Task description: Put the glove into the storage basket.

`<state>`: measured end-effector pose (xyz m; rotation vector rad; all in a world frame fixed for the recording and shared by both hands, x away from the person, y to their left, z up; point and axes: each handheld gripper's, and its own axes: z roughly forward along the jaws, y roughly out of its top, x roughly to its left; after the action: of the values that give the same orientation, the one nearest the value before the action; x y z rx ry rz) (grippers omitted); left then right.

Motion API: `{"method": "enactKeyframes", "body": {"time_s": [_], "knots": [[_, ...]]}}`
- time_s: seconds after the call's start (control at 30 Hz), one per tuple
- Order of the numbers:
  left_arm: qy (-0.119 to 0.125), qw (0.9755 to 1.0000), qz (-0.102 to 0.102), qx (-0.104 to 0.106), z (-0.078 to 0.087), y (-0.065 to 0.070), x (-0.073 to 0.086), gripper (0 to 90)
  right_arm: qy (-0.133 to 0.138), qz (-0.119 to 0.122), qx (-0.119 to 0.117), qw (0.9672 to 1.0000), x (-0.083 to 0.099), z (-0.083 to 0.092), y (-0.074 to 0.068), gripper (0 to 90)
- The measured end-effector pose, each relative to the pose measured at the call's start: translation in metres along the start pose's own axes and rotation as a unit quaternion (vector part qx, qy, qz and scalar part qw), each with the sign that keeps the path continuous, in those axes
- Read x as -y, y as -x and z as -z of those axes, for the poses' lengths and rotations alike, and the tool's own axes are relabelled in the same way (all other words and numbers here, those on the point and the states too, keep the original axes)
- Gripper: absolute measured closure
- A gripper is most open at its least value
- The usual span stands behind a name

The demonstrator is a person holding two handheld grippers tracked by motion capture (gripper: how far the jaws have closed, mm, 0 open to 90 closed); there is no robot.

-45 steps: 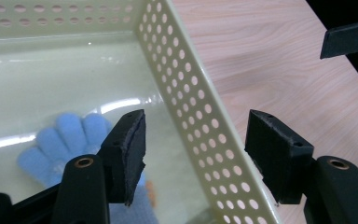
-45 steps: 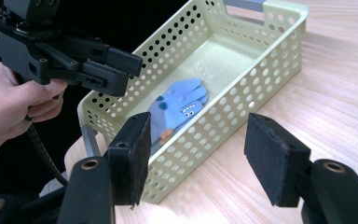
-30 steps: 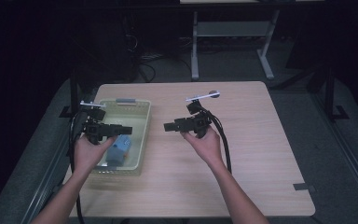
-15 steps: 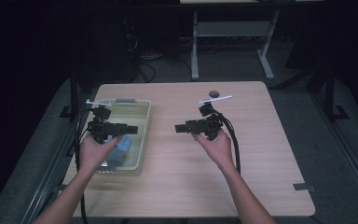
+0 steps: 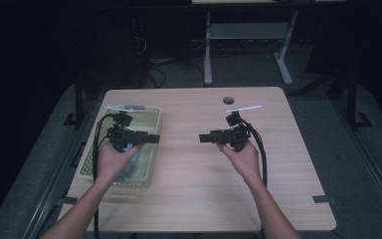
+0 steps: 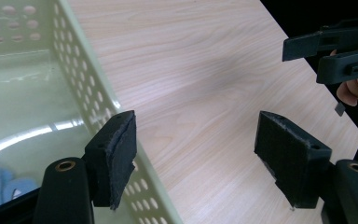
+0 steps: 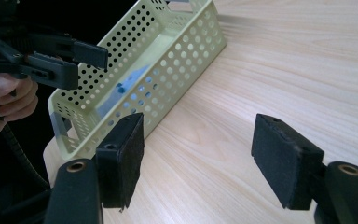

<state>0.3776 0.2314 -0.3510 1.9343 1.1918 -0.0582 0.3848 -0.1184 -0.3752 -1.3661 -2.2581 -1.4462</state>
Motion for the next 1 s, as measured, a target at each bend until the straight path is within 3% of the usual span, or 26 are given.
{"method": "enactKeyframes", "body": {"time_s": [0.4,0.73,1.0], "knots": [[-0.004,0.9999,-0.01,0.011,-0.01,0.01,-0.002,29.0,0.003,-0.014,0.012,0.9998,0.011,0.015,0.014,33.8],[-0.006,0.9996,-0.015,0.023,-0.029,0.022,-0.003,28.8,-0.009,-0.028,0.018,0.9994,0.022,0.024,0.029,33.1],[-0.009,0.9991,-0.019,0.038,-0.044,0.034,-0.003,28.2,0.003,-0.037,0.028,0.9989,0.03,0.042,0.041,32.7]]}}
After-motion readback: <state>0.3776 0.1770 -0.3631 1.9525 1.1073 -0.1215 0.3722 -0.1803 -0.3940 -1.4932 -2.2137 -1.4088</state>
